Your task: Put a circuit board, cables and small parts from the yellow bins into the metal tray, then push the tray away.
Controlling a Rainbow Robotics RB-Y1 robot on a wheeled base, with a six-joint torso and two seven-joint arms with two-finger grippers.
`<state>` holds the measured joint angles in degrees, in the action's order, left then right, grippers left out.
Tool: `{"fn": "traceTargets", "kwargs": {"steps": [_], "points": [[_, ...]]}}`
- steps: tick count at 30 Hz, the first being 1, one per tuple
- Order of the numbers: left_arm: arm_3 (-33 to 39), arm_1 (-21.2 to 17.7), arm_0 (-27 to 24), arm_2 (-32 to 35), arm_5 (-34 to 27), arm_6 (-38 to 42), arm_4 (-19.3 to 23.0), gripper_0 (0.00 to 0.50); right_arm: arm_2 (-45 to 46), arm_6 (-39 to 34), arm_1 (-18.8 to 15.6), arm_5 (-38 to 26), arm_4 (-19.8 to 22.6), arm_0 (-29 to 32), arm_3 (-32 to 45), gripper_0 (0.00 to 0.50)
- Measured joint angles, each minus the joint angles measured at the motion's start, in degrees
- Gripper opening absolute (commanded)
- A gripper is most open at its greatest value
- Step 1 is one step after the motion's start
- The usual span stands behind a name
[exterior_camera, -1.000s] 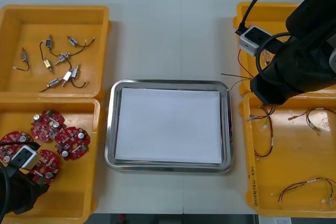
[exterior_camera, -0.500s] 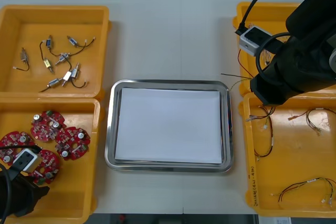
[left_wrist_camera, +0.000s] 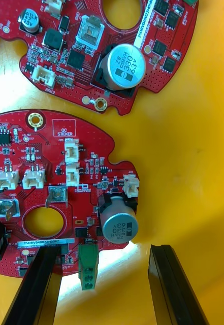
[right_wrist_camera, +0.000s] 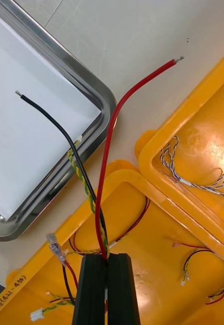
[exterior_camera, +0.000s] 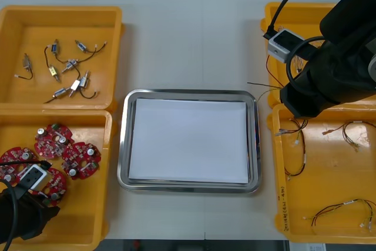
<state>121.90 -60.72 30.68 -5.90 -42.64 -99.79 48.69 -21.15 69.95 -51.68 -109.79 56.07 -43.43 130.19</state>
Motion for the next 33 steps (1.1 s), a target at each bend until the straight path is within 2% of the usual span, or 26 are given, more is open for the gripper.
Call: {"fn": "traceTargets", "kwargs": {"steps": [1,2,3,26,33], "points": [[0.0,0.0,0.0,0.0,0.0,0.0,0.0,0.422,0.0,0.0,0.0,0.0,0.0,0.0,0.0,0.000],[0.0,0.0,0.0,0.0,0.0,0.0,0.0,0.233,0.0,0.0,0.0,0.0,0.0,0.0,0.0,0.000],[0.0,-0.1,0.0,0.0,0.0,0.0,-0.1,0.000,0.0,0.0,0.0,0.0,0.0,0.0,0.0,0.000],[0.0,-0.9,0.0,0.0,0.0,0.0,-0.4,0.000,0.0,0.0,0.3,0.0,-0.6,0.0,0.0,0.000],[2.2,-1.0,0.0,3.5,-7.7,0.0,1.0,0.000,0.0,0.0,0.3,0.0,-0.6,0.0,0.0,0.000]]}}
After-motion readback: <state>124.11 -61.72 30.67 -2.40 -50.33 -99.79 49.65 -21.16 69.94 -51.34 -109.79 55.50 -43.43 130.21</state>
